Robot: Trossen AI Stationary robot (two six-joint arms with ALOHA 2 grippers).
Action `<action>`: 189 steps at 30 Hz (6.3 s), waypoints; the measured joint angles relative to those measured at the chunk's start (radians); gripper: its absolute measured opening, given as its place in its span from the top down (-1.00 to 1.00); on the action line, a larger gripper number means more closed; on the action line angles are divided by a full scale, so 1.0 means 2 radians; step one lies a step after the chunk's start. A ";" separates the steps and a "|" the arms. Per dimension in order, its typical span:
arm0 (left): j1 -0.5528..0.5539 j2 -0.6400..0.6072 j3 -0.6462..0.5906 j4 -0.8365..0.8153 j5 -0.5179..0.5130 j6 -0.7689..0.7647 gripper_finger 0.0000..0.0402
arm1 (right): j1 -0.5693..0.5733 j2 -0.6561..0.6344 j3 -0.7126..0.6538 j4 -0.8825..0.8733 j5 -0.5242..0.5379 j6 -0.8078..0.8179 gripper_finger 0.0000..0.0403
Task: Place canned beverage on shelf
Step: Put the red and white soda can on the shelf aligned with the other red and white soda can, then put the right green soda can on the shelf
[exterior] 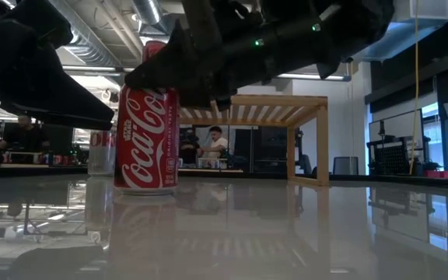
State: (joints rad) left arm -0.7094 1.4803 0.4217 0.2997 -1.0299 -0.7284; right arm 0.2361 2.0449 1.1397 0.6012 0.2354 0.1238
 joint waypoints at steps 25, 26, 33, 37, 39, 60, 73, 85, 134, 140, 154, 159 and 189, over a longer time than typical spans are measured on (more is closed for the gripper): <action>0.000 0.000 0.000 0.000 0.016 -0.001 -0.96 | -0.001 0.002 -0.001 0.013 -0.008 0.007 -0.62; 0.000 0.000 0.000 0.000 0.018 -0.002 -0.96 | -0.001 0.002 -0.001 0.015 -0.010 0.004 -0.62; 0.000 0.000 0.000 0.000 0.025 -0.003 -0.96 | -0.001 0.002 -0.001 0.011 -0.025 0.002 -0.62; 0.000 0.000 0.000 0.000 0.026 -0.003 -0.96 | -0.001 0.002 -0.001 0.013 -0.022 0.001 -0.66; 0.000 0.000 0.000 0.000 0.026 -0.003 -0.96 | -0.001 0.002 -0.001 0.004 -0.018 0.002 -0.74; 0.000 0.000 0.000 0.000 0.026 -0.003 -0.96 | -0.001 0.002 -0.001 0.004 0.013 -0.009 -0.76; 0.000 0.000 0.000 0.002 0.034 -0.001 -0.96 | -0.001 0.001 -0.001 0.004 0.014 -0.014 -0.40; 0.000 0.000 0.000 0.004 0.049 0.003 -0.96 | 0.009 -0.031 -0.001 -0.024 0.010 -0.013 -0.40; 0.000 0.000 0.000 0.004 0.054 0.000 -0.96 | -0.134 -0.239 0.076 -0.247 0.051 -0.088 -0.40; 0.000 0.000 0.000 0.006 0.054 0.001 -0.96 | -0.189 -0.215 0.076 -0.228 0.004 -0.063 -0.40; 0.000 0.000 0.000 0.004 0.054 0.000 -0.96 | -0.216 -0.174 0.076 -0.170 -0.023 -0.051 -0.40; 0.000 0.000 0.000 0.004 0.054 0.000 -0.96 | -0.216 -0.165 0.076 -0.156 -0.024 -0.051 -0.47; 0.000 0.000 0.000 0.008 0.070 -0.001 -0.96 | -0.205 -0.250 0.076 -0.226 -0.017 -0.124 -0.86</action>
State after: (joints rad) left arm -0.7090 1.4811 0.4217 0.3154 -0.8901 -0.7303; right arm -0.1747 1.5443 1.2915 0.1493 0.2019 -0.1237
